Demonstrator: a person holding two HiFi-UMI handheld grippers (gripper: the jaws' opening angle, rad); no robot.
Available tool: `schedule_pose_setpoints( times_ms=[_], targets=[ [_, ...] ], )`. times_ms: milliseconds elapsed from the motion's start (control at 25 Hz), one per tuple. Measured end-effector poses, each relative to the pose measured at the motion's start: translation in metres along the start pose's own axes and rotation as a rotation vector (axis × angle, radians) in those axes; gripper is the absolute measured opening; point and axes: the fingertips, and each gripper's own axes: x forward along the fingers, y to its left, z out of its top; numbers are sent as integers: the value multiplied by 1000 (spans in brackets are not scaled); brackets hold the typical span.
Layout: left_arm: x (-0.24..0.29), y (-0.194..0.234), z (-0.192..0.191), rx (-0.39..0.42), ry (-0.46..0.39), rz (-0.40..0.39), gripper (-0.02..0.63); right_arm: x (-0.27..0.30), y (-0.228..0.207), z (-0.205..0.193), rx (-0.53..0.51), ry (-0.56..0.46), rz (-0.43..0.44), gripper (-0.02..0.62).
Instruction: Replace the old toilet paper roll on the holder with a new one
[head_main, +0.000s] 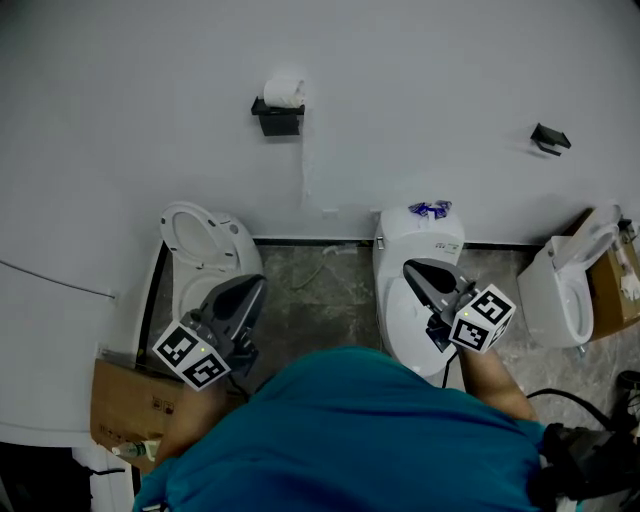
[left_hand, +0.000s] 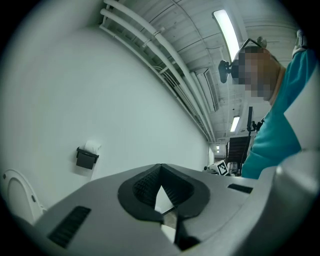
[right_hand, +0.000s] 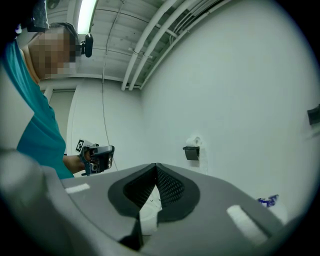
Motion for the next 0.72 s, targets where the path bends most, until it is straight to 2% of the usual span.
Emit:
schedule_pose_setpoints(
  times_ms=[160, 360, 560, 720],
  targets=[
    [5, 7, -2, -6, 11, 5, 9, 5, -6, -8, 16, 11, 8, 3],
    [4, 37, 0, -15, 2, -13, 9, 36, -12, -7, 12, 17, -1, 3],
    [-6, 100, 9, -26, -11, -46, 9, 97, -8, 1, -19, 23, -21, 3],
    [-19, 158, 32, -15, -16, -78, 9, 158, 6, 12, -37, 25, -28, 3]
  ],
)
